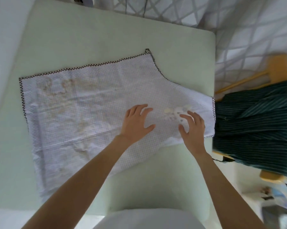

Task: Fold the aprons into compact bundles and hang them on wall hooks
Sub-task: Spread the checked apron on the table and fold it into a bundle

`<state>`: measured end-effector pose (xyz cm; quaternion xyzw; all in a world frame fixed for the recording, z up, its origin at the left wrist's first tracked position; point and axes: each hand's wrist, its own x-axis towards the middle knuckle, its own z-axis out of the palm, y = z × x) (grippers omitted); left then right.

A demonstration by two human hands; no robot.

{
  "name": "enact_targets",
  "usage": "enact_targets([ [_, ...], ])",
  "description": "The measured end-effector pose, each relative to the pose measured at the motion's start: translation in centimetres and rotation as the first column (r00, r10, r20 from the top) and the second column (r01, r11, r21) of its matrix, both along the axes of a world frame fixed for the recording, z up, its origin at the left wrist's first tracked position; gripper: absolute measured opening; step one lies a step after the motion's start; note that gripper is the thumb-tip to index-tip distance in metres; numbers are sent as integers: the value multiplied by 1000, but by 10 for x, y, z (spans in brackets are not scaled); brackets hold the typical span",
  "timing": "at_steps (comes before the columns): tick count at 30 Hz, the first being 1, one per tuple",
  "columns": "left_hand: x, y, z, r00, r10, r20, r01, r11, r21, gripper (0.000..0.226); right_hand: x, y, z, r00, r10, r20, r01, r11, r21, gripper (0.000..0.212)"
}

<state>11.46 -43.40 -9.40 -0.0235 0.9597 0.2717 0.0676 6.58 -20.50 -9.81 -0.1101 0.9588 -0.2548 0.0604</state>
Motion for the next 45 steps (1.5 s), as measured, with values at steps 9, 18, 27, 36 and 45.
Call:
enact_targets([
  [9,-7,120,-8,997,-13,80,20,996,-85,66,-74,96,8,956,-278,-96,271,959,-87,40],
  [18,-17,160,-22,932,293,211,-241,941,-239,75,-172,119,-20,973,196,126,-217,959,182,22],
  [27,-18,157,-29,927,302,222,-276,951,-140,71,-225,115,5,964,184,194,-159,978,-136,42],
  [36,66,148,11,773,629,-77,-625,777,77,25,-86,92,16,810,576,107,-547,809,-216,23],
  [45,202,99,-16,687,726,20,-704,672,-228,57,57,18,-15,557,828,64,-824,540,171,56],
])
